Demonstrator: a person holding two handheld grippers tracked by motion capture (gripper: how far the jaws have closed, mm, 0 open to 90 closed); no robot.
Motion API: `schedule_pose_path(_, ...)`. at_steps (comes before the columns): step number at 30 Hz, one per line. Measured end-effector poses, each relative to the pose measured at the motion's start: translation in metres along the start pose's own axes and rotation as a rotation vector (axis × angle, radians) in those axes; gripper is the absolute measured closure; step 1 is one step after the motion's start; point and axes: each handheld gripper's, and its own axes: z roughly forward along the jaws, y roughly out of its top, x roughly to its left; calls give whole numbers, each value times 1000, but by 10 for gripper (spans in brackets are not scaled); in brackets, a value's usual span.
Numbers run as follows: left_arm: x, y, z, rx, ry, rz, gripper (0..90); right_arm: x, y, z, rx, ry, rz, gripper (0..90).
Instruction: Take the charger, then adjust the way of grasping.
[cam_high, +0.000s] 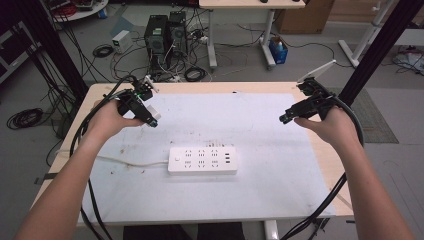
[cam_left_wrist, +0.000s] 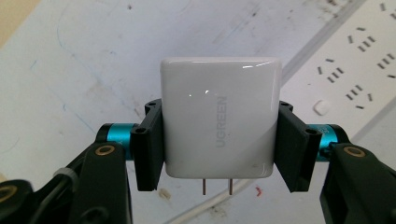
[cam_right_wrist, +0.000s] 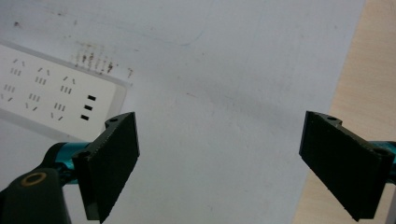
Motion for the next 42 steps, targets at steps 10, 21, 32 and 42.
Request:
schedule_pose_path(10,-30,15,-10,-138,-71,137,424,1,0,-3,-16,62,45,119)
schedule_pose_path(21,-66,37,6,-316,-214,298,425,12,-4,-7,-43,265,121,168)
schedule_pose_path(32,-103,52,13,-446,-331,496,425,48,-1,4,4,535,174,179)
schedule_pose_path(42,-122,59,12,-500,-347,542,425,79,5,21,45,678,212,221)
